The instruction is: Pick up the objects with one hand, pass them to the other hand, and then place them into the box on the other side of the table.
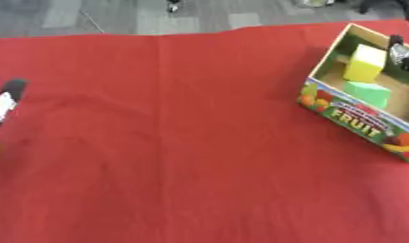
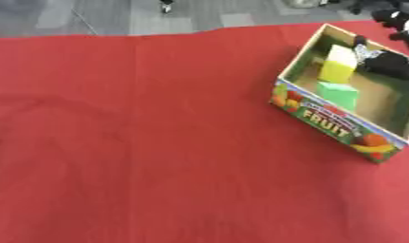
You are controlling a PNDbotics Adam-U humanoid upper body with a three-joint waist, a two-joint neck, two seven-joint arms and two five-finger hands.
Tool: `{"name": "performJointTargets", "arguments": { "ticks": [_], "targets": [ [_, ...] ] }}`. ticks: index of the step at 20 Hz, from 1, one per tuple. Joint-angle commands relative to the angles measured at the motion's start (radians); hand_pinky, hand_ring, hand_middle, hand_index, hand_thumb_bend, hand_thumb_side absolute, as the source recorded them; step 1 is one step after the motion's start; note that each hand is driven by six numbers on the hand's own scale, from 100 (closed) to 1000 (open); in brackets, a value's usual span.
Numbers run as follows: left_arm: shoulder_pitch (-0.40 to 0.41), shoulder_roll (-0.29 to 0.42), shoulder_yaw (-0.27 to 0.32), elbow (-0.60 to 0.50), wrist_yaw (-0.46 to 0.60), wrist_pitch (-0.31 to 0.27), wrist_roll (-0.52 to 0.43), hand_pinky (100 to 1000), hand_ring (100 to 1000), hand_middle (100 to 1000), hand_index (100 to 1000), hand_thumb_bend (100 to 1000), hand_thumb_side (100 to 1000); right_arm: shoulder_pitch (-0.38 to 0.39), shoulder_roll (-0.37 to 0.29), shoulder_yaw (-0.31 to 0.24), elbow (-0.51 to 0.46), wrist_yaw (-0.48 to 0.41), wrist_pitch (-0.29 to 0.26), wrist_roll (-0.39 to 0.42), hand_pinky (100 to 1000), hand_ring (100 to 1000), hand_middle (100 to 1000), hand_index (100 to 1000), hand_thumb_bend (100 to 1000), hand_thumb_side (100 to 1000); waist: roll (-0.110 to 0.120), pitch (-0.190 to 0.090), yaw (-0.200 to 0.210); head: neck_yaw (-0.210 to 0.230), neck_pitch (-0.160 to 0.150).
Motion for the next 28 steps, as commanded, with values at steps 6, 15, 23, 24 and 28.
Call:
{"name": "performJointTargets", "arguments": {
  "ticks": [6, 15, 23, 24, 28],
  "targets": [
    [0.005, 0.103, 0.03, -0.007, 0.056, 0.056, -0.121, 772, 730, 676, 846, 564, 517, 0.001, -0.056, -0.004, -0.154, -0.133, 0.017, 0.042, 875, 912, 830, 886, 124, 354, 0.0, -0.032, 0.013, 0.064, 0.014],
    [0.034, 0.18, 0.062, 0.054, 0.139, 0.132, -0.298, 784, 745, 698, 850, 552, 587, 0.004, -0.063, 0.01, -0.237, -0.164, 0.026, 0.048, 870, 900, 819, 882, 112, 311, 0.002, -0.043, 0.024, 0.078, 0.014],
    [0.083, 0.239, 0.074, 0.086, 0.194, 0.16, -0.457, 797, 759, 717, 863, 574, 633, 0.014, -0.066, 0.013, -0.239, -0.151, 0.03, 0.036, 868, 897, 817, 879, 110, 313, 0.003, -0.044, 0.031, 0.107, 0.026],
    [0.085, 0.248, 0.073, 0.087, 0.193, 0.161, -0.48, 798, 760, 719, 863, 585, 622, 0.015, -0.066, 0.014, -0.236, -0.147, 0.03, 0.036, 868, 897, 817, 879, 109, 320, 0.003, -0.045, 0.032, 0.111, 0.027],
    [0.086, 0.274, 0.07, 0.102, 0.144, 0.159, -0.552, 804, 770, 729, 858, 641, 529, 0.02, -0.066, 0.014, -0.23, -0.139, 0.028, 0.034, 868, 894, 814, 877, 110, 319, 0.001, -0.046, 0.034, 0.123, 0.03]
  ]
}}
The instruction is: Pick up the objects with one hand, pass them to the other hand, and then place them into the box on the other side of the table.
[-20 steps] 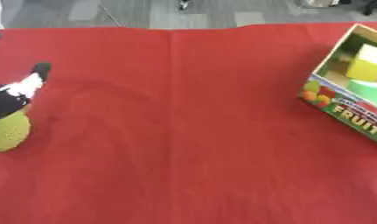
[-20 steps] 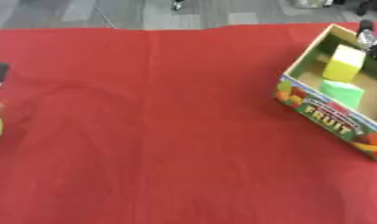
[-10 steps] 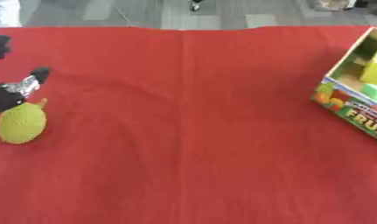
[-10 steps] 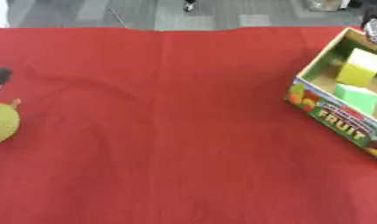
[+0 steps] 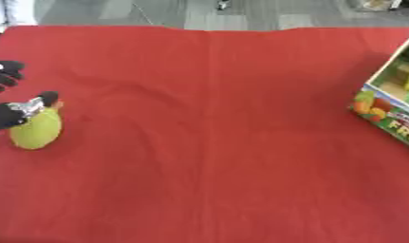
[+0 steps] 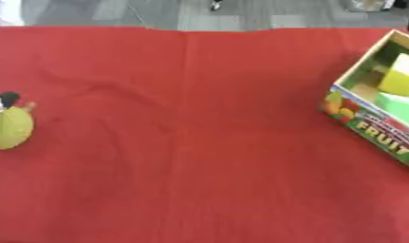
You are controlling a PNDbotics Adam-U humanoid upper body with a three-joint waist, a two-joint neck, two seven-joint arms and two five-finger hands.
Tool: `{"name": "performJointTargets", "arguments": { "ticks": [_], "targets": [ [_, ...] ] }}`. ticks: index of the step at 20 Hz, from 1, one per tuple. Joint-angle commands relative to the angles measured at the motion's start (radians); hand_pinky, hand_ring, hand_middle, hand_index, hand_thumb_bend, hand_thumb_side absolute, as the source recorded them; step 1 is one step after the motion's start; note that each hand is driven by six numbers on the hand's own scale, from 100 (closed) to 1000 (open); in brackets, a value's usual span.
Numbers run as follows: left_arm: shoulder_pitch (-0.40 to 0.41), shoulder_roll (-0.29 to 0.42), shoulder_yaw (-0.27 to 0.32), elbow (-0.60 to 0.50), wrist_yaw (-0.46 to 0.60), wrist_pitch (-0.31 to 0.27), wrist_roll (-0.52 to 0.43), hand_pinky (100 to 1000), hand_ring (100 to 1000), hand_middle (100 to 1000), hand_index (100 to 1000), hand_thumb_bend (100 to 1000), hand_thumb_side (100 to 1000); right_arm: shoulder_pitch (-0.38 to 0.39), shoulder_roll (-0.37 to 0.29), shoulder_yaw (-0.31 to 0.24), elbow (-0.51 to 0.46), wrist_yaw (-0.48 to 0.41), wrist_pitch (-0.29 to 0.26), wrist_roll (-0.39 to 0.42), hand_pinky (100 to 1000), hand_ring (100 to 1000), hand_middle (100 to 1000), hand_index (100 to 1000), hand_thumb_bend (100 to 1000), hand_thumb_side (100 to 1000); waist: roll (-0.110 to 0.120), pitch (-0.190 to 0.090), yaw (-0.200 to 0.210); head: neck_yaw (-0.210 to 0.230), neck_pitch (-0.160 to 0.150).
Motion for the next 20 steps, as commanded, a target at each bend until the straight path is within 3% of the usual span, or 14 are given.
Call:
{"name": "performJointTargets", "arguments": {
  "ticks": [1, 6, 20],
  "targets": [
    [-0.006, 0.056, 0.017, 0.012, -0.041, 0.0, -0.054, 805, 772, 731, 857, 651, 511, -0.005, -0.04, -0.009, -0.004, 0.011, -0.002, -0.006, 868, 893, 813, 877, 110, 319, -0.001, -0.028, 0.002, 0.011, 0.005],
    [-0.026, 0.059, 0.015, 0.079, -0.089, 0.0, -0.106, 812, 779, 737, 852, 680, 428, 0.003, -0.038, -0.009, 0.0, 0.02, -0.006, -0.008, 867, 892, 812, 875, 111, 321, -0.004, -0.027, 0.001, 0.015, 0.004],
    [-0.086, 0.062, -0.007, 0.223, -0.196, -0.012, -0.176, 821, 797, 756, 846, 686, 367, 0.015, -0.031, -0.009, 0.003, 0.035, -0.013, -0.015, 875, 886, 806, 870, 108, 323, -0.011, -0.024, -0.008, 0.047, -0.002]
  ]
}}
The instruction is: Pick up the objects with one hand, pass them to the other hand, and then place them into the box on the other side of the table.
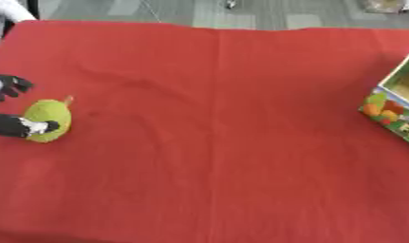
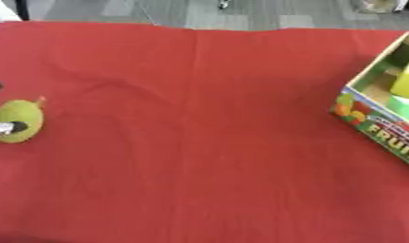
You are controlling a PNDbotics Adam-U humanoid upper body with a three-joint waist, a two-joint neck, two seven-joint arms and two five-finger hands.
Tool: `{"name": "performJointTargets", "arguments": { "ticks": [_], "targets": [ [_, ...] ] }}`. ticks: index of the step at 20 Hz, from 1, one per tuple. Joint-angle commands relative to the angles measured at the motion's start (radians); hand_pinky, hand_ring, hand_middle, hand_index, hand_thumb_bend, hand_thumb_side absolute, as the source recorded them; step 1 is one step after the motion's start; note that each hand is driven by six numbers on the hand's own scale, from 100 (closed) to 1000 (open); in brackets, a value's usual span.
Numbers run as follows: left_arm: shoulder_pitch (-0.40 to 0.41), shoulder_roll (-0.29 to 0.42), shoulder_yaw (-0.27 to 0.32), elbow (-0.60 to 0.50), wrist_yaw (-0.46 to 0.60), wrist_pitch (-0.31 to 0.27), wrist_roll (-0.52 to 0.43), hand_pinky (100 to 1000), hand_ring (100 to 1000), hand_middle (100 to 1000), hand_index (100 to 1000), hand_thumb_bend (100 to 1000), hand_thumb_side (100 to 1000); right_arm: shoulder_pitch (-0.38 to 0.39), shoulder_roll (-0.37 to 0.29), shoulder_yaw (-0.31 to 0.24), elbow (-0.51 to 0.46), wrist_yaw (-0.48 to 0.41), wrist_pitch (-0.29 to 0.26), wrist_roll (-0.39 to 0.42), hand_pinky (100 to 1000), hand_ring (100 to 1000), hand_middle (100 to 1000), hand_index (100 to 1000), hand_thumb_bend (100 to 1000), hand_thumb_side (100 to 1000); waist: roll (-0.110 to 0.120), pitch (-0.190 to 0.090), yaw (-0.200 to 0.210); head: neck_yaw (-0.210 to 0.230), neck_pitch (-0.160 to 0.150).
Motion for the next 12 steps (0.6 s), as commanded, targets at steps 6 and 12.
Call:
{"name": "performJointTargets", "arguments": {
  "ticks": [6, 12],
  "targets": [
    [-0.036, 0.045, -0.007, 0.052, -0.056, -0.003, -0.053, 818, 797, 761, 842, 678, 324, -0.007, -0.028, -0.01, -0.007, 0.009, -0.003, -0.006, 876, 884, 804, 867, 105, 323, -0.002, -0.022, -0.004, 0.026, -0.003],
    [-0.067, 0.041, -0.026, 0.097, -0.116, -0.006, -0.102, 817, 800, 769, 840, 670, 295, -0.006, -0.025, -0.009, -0.008, 0.009, -0.006, -0.008, 876, 882, 801, 865, 104, 323, -0.004, -0.02, -0.011, 0.027, -0.007]
  ]
}}
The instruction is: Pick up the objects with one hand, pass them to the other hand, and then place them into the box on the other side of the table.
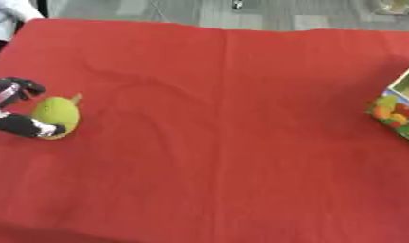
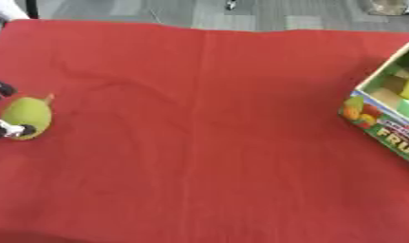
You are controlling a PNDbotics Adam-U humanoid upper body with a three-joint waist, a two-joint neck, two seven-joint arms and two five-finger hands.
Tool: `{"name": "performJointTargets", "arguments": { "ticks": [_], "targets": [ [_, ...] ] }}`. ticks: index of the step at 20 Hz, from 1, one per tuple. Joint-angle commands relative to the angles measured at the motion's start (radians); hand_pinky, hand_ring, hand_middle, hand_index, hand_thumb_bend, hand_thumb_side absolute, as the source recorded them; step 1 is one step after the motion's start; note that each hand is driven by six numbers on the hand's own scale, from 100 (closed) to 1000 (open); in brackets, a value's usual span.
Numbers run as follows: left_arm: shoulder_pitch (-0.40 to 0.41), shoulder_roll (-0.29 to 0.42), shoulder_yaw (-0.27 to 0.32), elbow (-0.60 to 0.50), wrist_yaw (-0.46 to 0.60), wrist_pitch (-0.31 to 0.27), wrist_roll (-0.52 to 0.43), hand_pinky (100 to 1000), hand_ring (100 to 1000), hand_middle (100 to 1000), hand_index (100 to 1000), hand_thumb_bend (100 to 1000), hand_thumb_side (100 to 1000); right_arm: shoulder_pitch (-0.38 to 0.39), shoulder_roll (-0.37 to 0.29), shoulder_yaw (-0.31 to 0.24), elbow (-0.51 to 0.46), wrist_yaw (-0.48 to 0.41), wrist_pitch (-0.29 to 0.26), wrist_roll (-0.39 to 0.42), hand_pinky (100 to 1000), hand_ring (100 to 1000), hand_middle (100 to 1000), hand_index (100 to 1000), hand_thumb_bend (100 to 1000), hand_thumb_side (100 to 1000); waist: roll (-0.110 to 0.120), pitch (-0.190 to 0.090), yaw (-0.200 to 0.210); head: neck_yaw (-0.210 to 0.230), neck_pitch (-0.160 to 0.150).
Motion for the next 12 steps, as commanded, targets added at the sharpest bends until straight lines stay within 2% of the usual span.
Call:
{"name": "performJointTargets", "arguments": {
  "ticks": [1, 9, 12],
  "targets": [
    [-0.019, 0.04, -0.002, 0.015, -0.035, -0.002, -0.026, 817, 800, 770, 841, 674, 294, -0.006, -0.025, -0.009, -0.008, 0.007, -0.002, -0.004, 876, 882, 801, 865, 104, 323, 0.0, -0.02, -0.003, 0.004, -0.006],
    [-0.048, 0.034, -0.017, 0.065, -0.102, 0.001, -0.041, 816, 803, 775, 844, 653, 246, -0.001, -0.02, -0.008, -0.005, 0.011, -0.004, -0.002, 876, 880, 799, 862, 100, 330, 0.0, -0.017, -0.009, 0.006, -0.011],
    [-0.052, 0.033, -0.023, 0.074, -0.119, -0.006, -0.054, 814, 800, 771, 799, 612, 231, 0.002, -0.02, -0.009, -0.004, 0.014, -0.005, -0.003, 876, 880, 799, 861, 100, 329, -0.001, -0.015, -0.011, 0.008, -0.009]
  ]
}}
